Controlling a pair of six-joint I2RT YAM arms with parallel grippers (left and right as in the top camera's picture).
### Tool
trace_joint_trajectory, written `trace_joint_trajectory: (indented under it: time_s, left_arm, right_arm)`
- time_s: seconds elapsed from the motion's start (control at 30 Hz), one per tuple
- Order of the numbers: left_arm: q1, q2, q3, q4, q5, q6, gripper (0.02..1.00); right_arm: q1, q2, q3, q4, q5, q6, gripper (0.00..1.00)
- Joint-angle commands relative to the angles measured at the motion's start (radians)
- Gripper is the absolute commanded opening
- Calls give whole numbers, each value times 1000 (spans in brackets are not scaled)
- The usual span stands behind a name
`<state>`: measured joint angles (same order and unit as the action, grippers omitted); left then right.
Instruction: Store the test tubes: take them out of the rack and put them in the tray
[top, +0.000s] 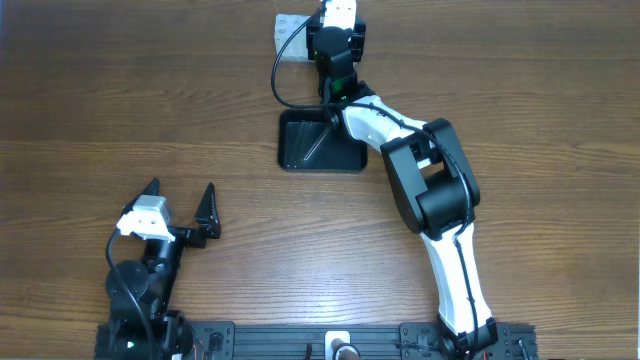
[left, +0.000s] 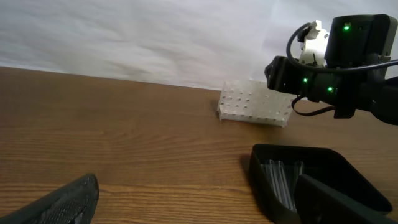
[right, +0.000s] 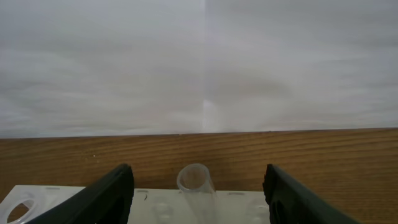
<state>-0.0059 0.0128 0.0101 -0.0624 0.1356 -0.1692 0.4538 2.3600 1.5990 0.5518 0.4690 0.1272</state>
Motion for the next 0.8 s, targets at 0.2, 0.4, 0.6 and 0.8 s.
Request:
trace_joint_trajectory:
  time_s: [0.2,0.4,0.6,0.8]
  left_arm:
    - [5,-6,-4,-2,9,-6,1000]
    - [5,-6,-4,-2,10,-6,1000]
    - [5,-6,-4,-2,10,-6,998]
    - [5,-6,-4,-2,9,-6,1000]
  right_arm:
    - [-5,41,45,16,-16,-12,669]
    - [-6,60,77,13,-12,-17,592]
    - [-10,63,77,12,-12,-17,527]
    - [-14,64,77,8,-12,-17,441]
